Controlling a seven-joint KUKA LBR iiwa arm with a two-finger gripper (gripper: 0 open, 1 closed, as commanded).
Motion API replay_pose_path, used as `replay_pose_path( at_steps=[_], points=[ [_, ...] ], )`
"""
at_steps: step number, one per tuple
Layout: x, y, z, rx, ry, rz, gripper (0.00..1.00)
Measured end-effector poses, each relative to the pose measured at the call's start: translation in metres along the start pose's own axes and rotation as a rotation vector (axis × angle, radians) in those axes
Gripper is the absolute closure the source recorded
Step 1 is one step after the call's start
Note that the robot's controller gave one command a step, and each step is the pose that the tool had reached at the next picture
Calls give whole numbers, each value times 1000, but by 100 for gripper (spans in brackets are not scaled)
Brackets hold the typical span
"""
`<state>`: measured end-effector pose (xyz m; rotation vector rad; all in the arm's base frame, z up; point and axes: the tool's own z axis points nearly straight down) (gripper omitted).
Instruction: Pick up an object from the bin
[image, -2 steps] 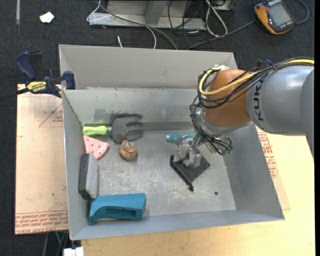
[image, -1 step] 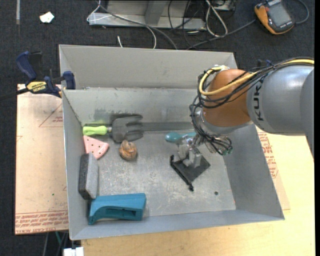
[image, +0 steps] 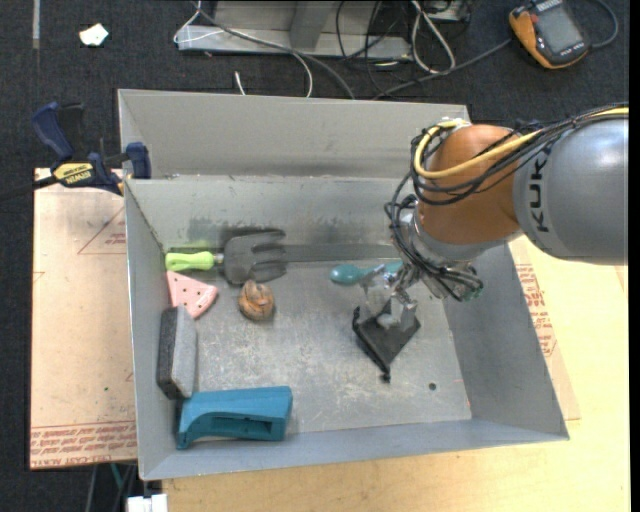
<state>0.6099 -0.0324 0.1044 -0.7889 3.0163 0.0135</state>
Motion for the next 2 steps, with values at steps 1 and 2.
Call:
replay_pose_path(
  at_steps=[1, 2],
  points=[
    [8, 10, -28, 4, -7, 23, 100],
    [9, 7, -105, 4, -7, 17, 100]
  ],
)
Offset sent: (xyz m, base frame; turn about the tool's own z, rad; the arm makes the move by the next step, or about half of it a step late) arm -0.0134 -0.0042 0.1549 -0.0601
